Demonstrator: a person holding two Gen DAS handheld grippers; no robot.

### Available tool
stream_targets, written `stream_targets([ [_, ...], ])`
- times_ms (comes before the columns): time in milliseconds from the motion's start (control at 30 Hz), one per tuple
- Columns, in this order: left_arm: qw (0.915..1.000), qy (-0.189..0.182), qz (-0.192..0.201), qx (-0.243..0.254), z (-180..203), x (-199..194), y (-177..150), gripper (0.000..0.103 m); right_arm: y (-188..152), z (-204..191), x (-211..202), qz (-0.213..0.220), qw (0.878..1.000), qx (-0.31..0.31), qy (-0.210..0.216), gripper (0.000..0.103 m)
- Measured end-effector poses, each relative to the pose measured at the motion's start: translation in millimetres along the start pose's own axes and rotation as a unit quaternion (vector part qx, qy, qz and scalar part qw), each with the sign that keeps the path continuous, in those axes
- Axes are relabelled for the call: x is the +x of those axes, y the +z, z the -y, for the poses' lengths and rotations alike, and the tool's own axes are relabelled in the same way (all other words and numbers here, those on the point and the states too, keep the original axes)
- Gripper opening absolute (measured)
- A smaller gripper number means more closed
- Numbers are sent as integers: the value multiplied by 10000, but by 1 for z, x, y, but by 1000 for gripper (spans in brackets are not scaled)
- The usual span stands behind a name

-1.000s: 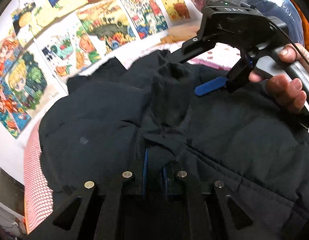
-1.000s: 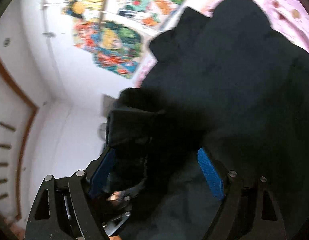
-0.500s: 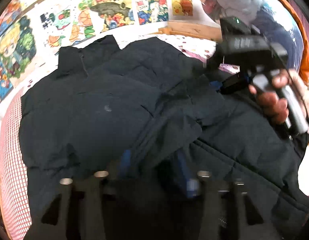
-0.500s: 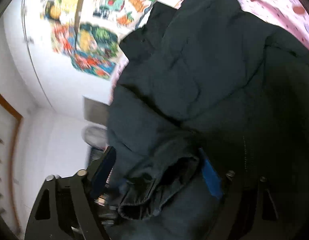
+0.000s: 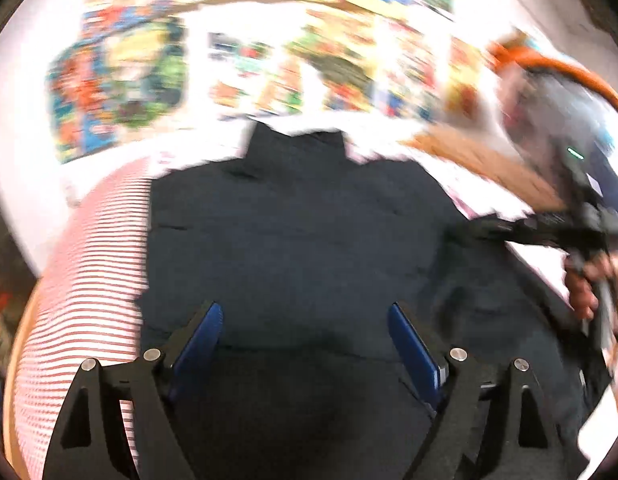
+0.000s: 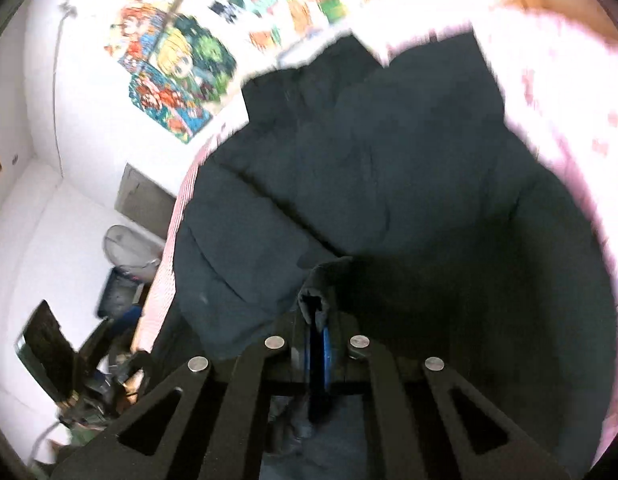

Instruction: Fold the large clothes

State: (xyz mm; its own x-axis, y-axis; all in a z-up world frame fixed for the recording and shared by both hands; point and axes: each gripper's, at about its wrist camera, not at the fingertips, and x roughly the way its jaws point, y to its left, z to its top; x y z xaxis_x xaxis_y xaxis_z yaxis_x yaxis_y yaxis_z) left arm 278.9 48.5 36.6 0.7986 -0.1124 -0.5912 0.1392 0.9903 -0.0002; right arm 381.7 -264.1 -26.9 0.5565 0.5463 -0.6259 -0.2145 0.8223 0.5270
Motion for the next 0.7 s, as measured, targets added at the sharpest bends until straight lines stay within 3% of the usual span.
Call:
stream_targets([
  [100,9970,489,88,-592,-29,2,13,85,31,-4,-24,626,9966,-288,-445,4],
  [267,9904,914,-116,-1026,-53,21,26,85,67,5,-29,1085,9902,-380,-792,4],
  [433,9905,1078,-516,-678,-49,67,41,85,84,0,-3,1224,9789,-741,-1461,4],
  [533,9888,1241,-760,-328,-36,97,43,85,85,-3,11,1151,9637,-988,-2200,5],
  [667,9855,1303,-1071,-169,-30,130,42,85,82,-6,23,1110,9463,-1259,-2764,17],
  [700,9853,1326,-1062,-166,-30,135,41,85,81,-7,23,1109,9454,-1289,-2780,25],
])
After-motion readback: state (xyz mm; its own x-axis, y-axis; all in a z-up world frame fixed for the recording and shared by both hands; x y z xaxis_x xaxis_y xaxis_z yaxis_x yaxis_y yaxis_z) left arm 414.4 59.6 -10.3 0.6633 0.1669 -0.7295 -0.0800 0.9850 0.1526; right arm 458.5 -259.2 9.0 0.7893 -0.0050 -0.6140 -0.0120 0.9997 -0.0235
